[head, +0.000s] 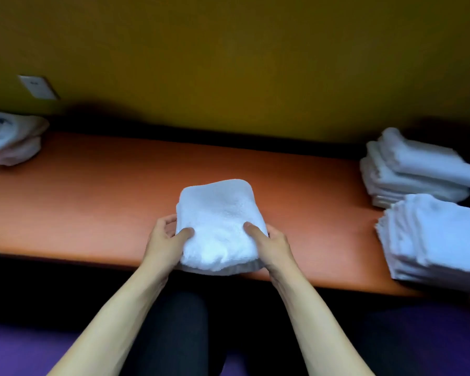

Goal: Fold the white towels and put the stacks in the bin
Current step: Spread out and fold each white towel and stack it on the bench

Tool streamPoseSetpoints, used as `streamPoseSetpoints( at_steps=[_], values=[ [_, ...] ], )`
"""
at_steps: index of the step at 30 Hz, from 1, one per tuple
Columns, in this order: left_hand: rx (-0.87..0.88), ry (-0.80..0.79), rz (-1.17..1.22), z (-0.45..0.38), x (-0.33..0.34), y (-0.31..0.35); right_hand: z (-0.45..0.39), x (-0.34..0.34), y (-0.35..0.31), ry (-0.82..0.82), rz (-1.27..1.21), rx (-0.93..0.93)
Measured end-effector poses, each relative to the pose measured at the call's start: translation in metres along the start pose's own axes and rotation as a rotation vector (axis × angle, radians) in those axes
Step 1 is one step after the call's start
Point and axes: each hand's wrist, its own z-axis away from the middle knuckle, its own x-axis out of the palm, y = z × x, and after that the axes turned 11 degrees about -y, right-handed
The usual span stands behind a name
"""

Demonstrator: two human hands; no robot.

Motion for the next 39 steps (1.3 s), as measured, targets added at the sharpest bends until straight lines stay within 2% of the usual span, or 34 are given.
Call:
streamPoseSetpoints(
  at_steps=[13, 17, 22, 26, 29, 32, 34, 36, 37, 39],
  values=[
    [0.202, -0.318, -0.080, 0.068, 0.151, 0.027, 0.091, -0.156, -0.035, 0.247, 0.136, -0.219],
    [0.292, -0.552, -0.206, 0.087, 0.192, 0.046, 0.111, -0.195, -0.040, 0.367, 0.079, -0.327],
    [0.427, -0.624, -0.343, 0.091, 0.259, 0.089, 0.138, -0.242, -0.039, 0.532, -0.022, -0.416],
    [0.599, -0.739, -0.581, 0.078, 0.322, 0.130, 0.152, -0.281, -0.035, 0.618, -0.180, -0.379],
    [0.695, -0.770, -0.779, 0.060, 0.369, 0.153, 0.153, -0.303, -0.032, 0.668, -0.176, -0.363],
    [0.802, -0.688, -0.991, 0.045, 0.411, 0.162, 0.137, -0.316, -0.024, 0.652, -0.136, -0.238],
    [0.853, -0.545, -1.244, 0.039, 0.430, 0.150, 0.122, -0.318, -0.018, 0.591, -0.127, -0.080],
    [0.895, -0.509, -1.411, 0.040, 0.439, 0.116, 0.116, -0.319, -0.008, 0.536, -0.006, 0.038],
    [0.919, -0.525, -1.436, 0.042, 0.438, 0.096, 0.118, -0.320, -0.005, 0.549, 0.065, 0.066],
    [0.940, -0.564, -1.444, 0.046, 0.430, 0.059, 0.126, -0.328, -0.002, 0.708, 0.235, 0.046]
  ],
)
